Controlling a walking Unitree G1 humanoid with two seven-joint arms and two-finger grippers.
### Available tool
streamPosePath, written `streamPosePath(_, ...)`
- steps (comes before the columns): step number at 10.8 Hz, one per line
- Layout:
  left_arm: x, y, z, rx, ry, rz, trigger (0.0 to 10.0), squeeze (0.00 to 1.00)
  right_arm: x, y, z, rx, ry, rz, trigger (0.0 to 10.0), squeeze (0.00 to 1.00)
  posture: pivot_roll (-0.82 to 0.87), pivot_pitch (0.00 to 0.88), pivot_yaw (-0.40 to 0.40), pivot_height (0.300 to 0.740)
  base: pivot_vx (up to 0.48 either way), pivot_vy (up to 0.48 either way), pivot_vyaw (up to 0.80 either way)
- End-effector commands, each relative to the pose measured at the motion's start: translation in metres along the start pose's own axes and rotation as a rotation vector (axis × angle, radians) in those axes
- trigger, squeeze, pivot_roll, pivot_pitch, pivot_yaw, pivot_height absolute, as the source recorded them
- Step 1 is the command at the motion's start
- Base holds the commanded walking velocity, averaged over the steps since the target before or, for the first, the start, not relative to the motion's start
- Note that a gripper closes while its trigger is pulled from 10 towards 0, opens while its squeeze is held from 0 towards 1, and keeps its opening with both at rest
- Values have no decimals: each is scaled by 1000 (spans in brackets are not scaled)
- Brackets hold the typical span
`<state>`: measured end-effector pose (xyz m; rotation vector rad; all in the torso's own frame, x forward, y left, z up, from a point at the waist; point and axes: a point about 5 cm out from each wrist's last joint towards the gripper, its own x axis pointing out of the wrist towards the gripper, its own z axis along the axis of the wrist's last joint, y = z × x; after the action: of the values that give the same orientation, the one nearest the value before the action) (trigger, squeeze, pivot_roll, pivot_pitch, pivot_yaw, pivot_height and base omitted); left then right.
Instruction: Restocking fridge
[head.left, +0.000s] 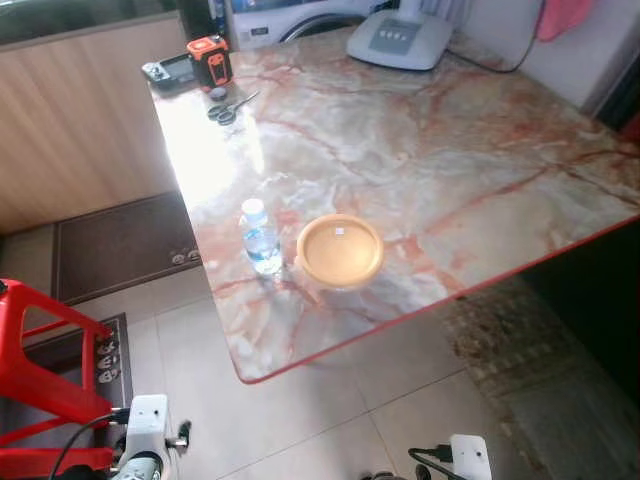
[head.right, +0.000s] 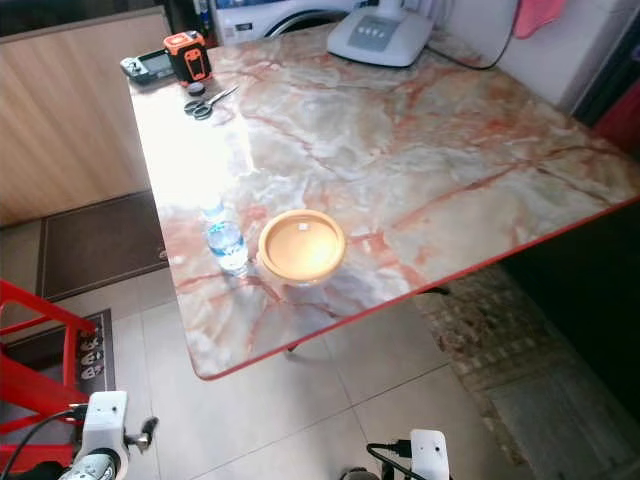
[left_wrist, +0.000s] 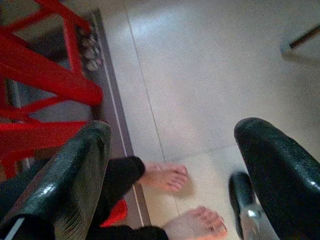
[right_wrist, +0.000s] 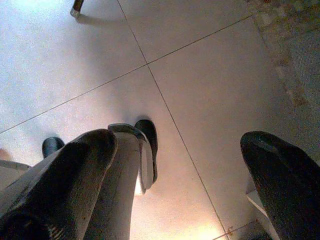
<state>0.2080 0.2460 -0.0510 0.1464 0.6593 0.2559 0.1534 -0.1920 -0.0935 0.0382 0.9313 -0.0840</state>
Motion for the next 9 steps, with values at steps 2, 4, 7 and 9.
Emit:
streamPosePath(2,-4,1,-3,-9,-57,7,10000,0,-2,-2,-10,-4,41,-2,10000,0,-158,178,17,740,0,0,0)
streamPosePath(4,-24,4,86,241,-775,41,10000,0,-2,-4,-9,-16,41,2,10000,0,-156,181,17,740,0,0,0)
streamPosePath(7,-38,-5,118,45,-750,-2,10000,0,-7,-19,-17,-24,58,-7,10000,0,-155,183,10,740,0,0,0)
streamPosePath(9,-50,-5,134,66,-869,33,10000,0,-10,-26,-23,-24,70,-15,10000,0,-155,180,11,740,0,0,0)
